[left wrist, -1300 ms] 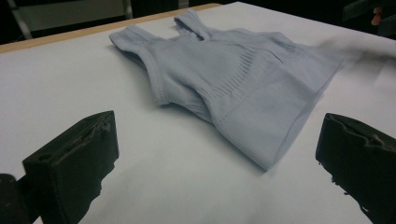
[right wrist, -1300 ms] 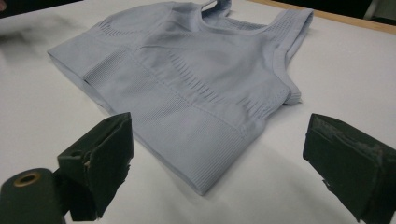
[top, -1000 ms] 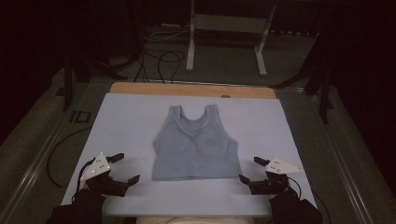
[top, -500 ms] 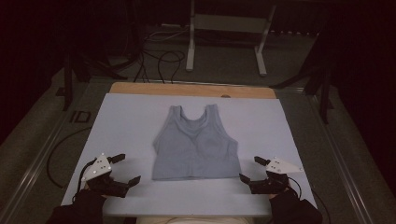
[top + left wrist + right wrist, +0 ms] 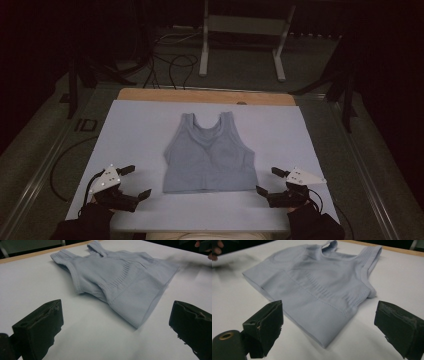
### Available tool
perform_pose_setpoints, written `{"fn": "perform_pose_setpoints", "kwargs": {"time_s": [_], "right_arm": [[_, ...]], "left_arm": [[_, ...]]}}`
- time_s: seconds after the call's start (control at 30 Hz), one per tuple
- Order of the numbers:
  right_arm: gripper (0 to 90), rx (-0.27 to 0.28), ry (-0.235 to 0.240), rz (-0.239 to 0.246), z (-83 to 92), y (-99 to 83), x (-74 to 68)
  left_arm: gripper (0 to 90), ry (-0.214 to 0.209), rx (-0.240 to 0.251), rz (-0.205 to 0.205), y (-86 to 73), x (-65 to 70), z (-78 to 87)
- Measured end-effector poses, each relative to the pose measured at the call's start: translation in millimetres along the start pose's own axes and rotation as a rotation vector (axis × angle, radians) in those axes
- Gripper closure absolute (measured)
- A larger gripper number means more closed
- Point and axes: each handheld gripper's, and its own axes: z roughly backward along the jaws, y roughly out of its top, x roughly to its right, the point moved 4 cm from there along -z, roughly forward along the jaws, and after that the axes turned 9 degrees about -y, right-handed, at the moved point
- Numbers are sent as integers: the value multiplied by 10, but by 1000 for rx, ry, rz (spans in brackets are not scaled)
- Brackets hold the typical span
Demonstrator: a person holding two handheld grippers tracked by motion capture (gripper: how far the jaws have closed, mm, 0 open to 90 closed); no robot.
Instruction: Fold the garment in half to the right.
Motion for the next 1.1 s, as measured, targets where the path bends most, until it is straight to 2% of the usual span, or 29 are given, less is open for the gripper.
{"fn": "perform_pose_setpoints", "kwargs": {"time_s": [0.13, 0.2, 0.23, 0.4, 0.43, 0.57, 0.6, 0.63, 0.67, 0.73, 0.8, 0.87, 1.0, 1.03, 1.1], "right_arm": [[86, -6, -17, -2, -1, 60, -22], [86, 1, -8, -5, 6, 95, -38], [86, 9, -22, 9, 9, 166, -57], [86, 22, -26, 34, -1, 337, -66], [87, 27, -38, 54, -25, 456, -67], [87, 43, -35, 59, -84, 675, -59], [87, 43, -35, 59, -84, 675, -59], [87, 50, -30, 79, -135, 803, -73], [87, 50, -30, 79, -135, 803, -73], [87, 57, -23, 102, -219, 945, -92], [87, 58, -21, 111, -260, 993, -97], [87, 55, -10, 134, -380, 1122, -121], [87, 46, 8, 146, -510, 1239, -145], [87, 42, 16, 159, -608, 1308, -153], [87, 38, 32, 151, -706, 1371, -174]], "left_arm": [[2, -8, 4, -6, 55, 46, 2], [2, -8, 3, -10, 67, 53, 1], [2, -10, 3, -17, 88, 69, -1], [2, -38, -11, -44, 207, 170, -56], [2, -48, -19, -56, 252, 197, -78], [2, -52, -40, -70, 347, 198, -106], [2, -52, -40, -70, 347, 198, -106], [2, -49, -38, -71, 402, 191, -116], [2, -49, -38, -71, 402, 191, -116], [2, -54, -44, -76, 453, 183, -132], [2, -56, -48, -82, 499, 187, -153], [2, -59, -55, -88, 554, 190, -183], [2, -64, -59, -88, 592, 193, -202], [2, -59, -62, -90, 608, 189, -215], [2, -54, -71, -83, 614, 179, -230]]}}
